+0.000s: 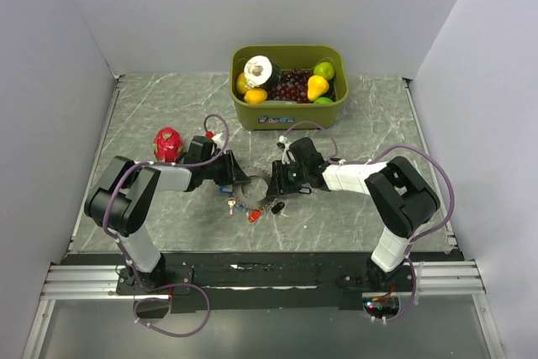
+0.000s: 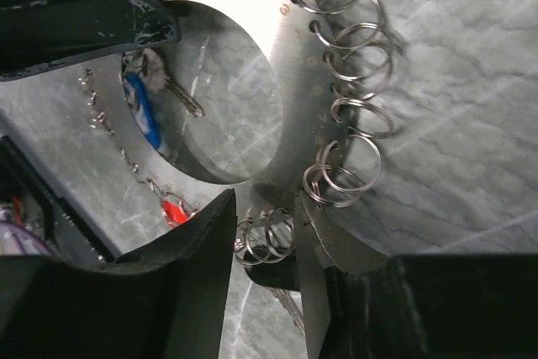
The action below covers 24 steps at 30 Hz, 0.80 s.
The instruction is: Put the keys on the keyring
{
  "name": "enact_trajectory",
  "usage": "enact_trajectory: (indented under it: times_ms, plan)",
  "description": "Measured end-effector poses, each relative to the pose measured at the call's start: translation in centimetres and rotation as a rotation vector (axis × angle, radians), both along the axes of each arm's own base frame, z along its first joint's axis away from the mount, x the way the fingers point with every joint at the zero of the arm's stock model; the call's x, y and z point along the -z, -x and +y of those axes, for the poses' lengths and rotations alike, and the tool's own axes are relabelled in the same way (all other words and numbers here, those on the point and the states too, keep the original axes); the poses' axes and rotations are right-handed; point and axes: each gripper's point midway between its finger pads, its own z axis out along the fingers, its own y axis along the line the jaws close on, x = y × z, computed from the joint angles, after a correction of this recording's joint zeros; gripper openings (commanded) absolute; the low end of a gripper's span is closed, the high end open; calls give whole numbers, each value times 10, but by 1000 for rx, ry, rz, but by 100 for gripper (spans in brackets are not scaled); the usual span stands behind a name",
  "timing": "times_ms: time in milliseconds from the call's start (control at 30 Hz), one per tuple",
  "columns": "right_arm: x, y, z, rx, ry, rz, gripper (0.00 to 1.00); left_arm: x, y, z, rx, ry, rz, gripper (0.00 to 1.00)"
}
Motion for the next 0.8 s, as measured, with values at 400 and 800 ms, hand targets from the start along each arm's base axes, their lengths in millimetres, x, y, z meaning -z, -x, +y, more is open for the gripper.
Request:
enact_trajectory:
  times_ms: [400, 800]
  plan:
    - [-2, -3, 0, 2, 18, 5, 44, -4, 2, 6, -17, -55, 4, 1]
    - [-40, -17, -6, 42, 5, -111, 85, -21, 4, 17, -91, -72, -57, 13]
